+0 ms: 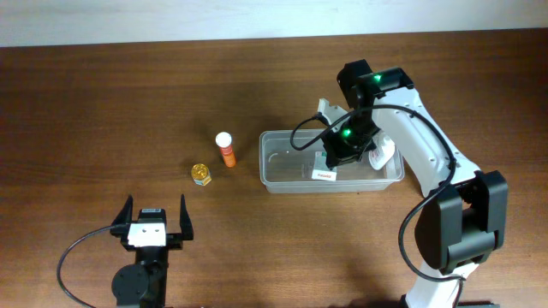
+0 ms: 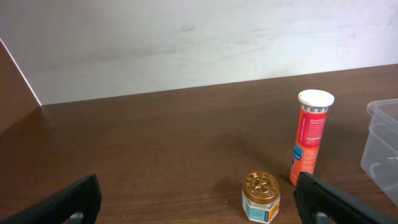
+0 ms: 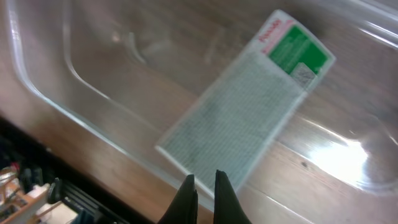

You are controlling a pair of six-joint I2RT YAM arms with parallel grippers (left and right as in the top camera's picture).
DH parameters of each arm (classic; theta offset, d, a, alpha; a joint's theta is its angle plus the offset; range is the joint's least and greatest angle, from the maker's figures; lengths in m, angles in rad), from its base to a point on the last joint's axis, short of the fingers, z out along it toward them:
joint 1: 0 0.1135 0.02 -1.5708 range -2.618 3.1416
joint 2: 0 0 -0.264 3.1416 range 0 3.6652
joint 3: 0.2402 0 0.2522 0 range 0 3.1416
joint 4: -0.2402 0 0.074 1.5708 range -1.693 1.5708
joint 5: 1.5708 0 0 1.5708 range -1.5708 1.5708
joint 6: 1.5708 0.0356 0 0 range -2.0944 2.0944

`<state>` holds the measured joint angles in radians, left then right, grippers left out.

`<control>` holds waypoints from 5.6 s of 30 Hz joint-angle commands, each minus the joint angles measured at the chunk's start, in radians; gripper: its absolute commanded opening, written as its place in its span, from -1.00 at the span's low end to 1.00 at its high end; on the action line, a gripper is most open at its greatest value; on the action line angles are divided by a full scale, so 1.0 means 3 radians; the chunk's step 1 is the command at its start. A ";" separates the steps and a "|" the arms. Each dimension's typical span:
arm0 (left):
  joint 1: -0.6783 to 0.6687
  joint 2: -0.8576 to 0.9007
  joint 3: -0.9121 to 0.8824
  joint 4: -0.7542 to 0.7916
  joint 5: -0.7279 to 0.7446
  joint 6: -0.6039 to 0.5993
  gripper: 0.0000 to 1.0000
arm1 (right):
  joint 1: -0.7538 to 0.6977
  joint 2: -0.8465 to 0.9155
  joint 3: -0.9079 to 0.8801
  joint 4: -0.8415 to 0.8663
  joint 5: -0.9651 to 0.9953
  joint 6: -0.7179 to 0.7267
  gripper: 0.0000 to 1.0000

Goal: Pack container
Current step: 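Carry the Panadol box into the container and release it, then move the right gripper to the small dark bottle with white cap, then grasp the small dark bottle and lift it over the container, then lower the dark bottle into the container and open the right gripper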

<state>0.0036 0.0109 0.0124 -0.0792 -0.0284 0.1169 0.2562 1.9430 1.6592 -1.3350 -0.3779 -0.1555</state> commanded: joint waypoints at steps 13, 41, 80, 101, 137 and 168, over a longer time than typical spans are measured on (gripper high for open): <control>0.0020 -0.0019 -0.0010 -0.0013 0.0034 0.0052 0.99 | 0.0011 -0.0024 0.0215 -0.0161 -0.0272 0.0024 -0.89; 0.0019 -0.0019 -0.0010 -0.0014 0.0036 0.0052 0.99 | -0.2065 -0.1036 0.0235 -0.0926 0.0716 0.0313 0.65; 0.0020 -0.0019 -0.0010 -0.0013 0.0034 0.0052 0.99 | -0.2183 -0.0534 -0.0952 0.0454 0.1198 -0.0604 0.78; 0.0020 -0.0019 -0.0010 -0.0014 0.0036 0.0052 0.99 | -0.2183 -0.0271 -0.1031 0.0576 0.0924 -0.0690 0.45; 0.0020 -0.0019 -0.0010 -0.0013 0.0034 0.0052 0.99 | -0.2107 -0.0266 0.0518 -0.0829 0.0623 -0.0388 -0.64; 0.0020 -0.0019 -0.0010 -0.0013 0.0036 0.0052 0.99 | -0.0253 -0.0224 0.1109 -0.0674 0.0905 0.0456 -0.61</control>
<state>0.0036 0.0101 0.0124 -0.0792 -0.0257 0.1169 0.1581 1.8675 2.0064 -1.5459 -0.1699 -0.0856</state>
